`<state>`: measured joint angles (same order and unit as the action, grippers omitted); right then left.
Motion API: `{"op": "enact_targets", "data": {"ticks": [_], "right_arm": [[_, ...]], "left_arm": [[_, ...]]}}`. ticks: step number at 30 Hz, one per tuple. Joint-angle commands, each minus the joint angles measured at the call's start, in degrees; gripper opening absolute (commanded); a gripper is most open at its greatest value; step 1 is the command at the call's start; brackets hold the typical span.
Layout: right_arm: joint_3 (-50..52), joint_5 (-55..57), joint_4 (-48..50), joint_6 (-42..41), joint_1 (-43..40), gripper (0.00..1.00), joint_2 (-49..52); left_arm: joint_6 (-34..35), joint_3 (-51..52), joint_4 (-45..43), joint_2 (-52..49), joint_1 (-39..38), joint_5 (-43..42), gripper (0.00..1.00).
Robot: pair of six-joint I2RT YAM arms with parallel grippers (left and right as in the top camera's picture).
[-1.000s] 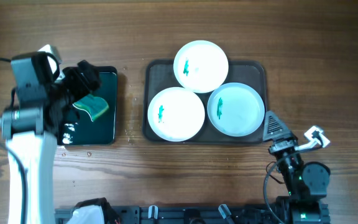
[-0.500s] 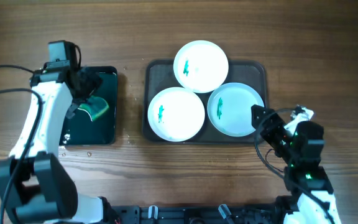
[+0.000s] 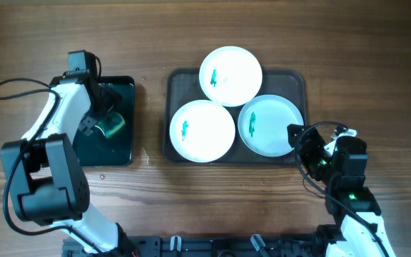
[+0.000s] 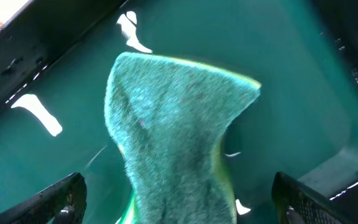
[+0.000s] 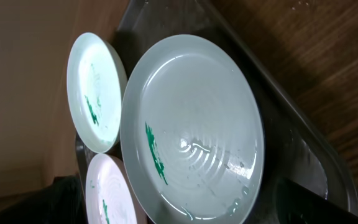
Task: Clean dirty plates on tray and stack at the side
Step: 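Reach left gripper into water tray and grasp the green sponge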
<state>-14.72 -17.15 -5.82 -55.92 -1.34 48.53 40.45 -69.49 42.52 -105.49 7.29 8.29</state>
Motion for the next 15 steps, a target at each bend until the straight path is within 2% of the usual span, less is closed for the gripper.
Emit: {"op": "enact_targets", "data": {"ticks": [1, 7, 9, 10, 11, 15], "right_arm": [[-1.0, 1.3, -1.4, -2.7, -0.1, 1.00, 0.1], [-1.0, 3.1, -2.3, -2.6, -0.1, 1.00, 0.1], [-1.0, 3.3, -2.5, -2.6, -0.1, 1.00, 0.1], [-1.0, 3.5, -2.5, -2.6, -0.1, 1.00, 0.1], [-1.0, 3.7, -2.6, -2.6, -0.1, 1.00, 0.1], [-1.0, 4.3, -2.6, -2.7, -0.1, 1.00, 0.2]], "left_arm": [[0.7, -0.9, -2.1, -1.0, 0.8, -0.2, 0.92], [0.8, -0.9, -3.2, -5.7, 1.0, -0.7, 0.96], [0.7, -0.9, -3.7, -6.4, 1.0, -0.8, 0.96], [0.7, -0.9, -3.8, -6.4, 1.0, -0.8, 0.92], [0.7, -0.9, -4.0, -6.4, 1.0, -0.8, 0.84], [0.5, -0.9, -4.2, -6.4, 1.0, -0.8, 0.18]]}}
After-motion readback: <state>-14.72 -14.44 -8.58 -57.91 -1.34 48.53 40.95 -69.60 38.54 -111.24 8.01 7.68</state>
